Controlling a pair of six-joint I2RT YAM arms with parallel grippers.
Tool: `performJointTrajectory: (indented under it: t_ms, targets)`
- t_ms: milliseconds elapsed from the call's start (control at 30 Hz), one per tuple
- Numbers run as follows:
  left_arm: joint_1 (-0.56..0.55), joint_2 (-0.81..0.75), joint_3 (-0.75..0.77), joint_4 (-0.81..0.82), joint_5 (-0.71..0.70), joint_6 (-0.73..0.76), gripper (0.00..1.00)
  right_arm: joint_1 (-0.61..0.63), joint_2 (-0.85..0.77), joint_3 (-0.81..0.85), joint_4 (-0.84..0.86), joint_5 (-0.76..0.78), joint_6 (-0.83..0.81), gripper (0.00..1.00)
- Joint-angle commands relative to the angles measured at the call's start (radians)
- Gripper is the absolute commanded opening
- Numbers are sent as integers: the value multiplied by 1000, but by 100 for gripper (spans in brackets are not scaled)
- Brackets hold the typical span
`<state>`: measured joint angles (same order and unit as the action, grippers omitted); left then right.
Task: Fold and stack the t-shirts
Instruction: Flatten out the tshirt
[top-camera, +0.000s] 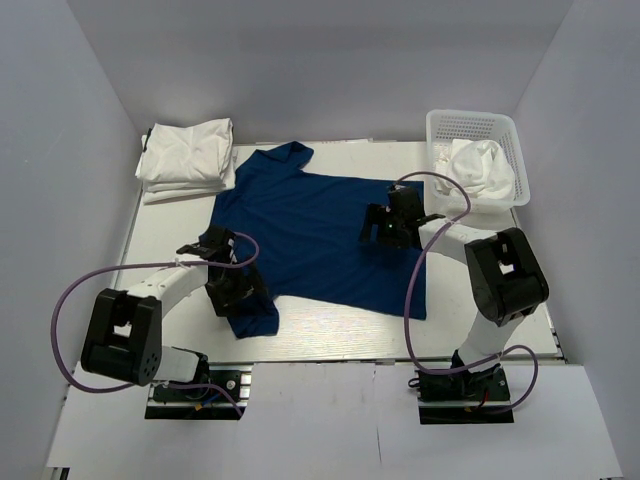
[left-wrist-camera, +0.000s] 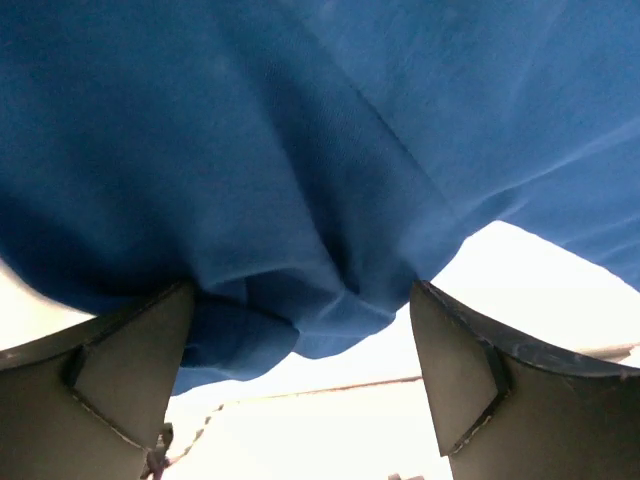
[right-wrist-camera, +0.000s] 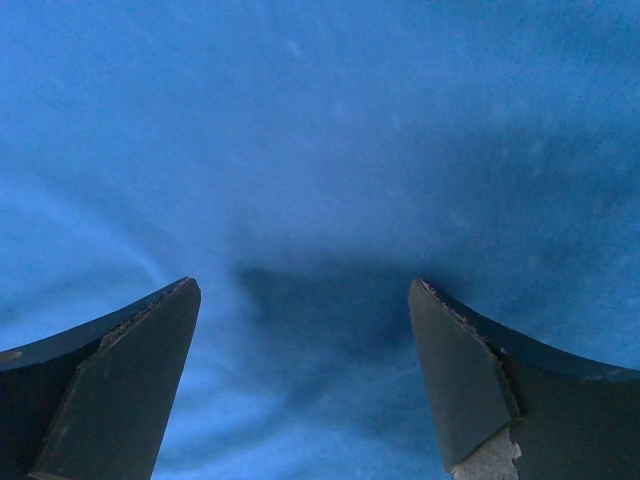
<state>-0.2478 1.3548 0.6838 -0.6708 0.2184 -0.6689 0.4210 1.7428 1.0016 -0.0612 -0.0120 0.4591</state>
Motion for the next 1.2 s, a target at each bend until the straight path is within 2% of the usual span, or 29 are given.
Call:
performJointTrajectory:
  t_ms: [0,67,333,467,600,700,800,867,900,933,1000,1033,1067,1100,1133,1167]
  targets:
    - [-8,27,-36,-130,-35,-52,100,-17,24,-47,89,-65,41,91]
    - [-8,27,-58,-172,-11,-63,100,-30,27,-69,92,-60,52,91]
    - [-18,-23,51,-556,-238,-167,100,-111,55,-95,89,-72,111,91]
    - [-27,-25,69,-565,-206,-132,100,-146,54,-109,104,-95,122,91]
    - [-27,3,159,-601,-248,-132,100,-136,8,-110,127,-126,20,91]
    - [-27,-20,264,-564,-248,-95,100,-119,-52,-115,146,-134,-48,91]
    - [-27,-75,330,-423,-211,-69,100,-97,-112,-81,108,-102,-100,91]
    - [-27,-88,350,-273,-185,-57,100,-85,-129,-29,81,-83,-141,91]
    - [-27,-88,374,-229,-185,-43,100,-82,-129,3,-1,-71,-176,91]
    - [-27,-79,390,-166,-172,-32,100,-87,-118,150,-43,-66,-191,91]
    - [-27,-66,402,-100,-172,11,100,-93,-54,271,-185,-86,-226,91]
    - [-27,-53,402,-60,-172,11,100,-99,-40,451,-216,-101,-232,91]
    - [-27,-43,393,4,-172,20,100,-97,-26,512,-267,-114,-278,91]
    - [-27,-33,393,35,-163,31,100,-91,0,564,-287,-103,-325,91]
    - [-27,-4,393,59,-154,31,100,-93,-2,692,-301,-98,-338,91]
    - [-27,16,393,97,-139,31,100,-97,-17,716,-266,-92,-335,91]
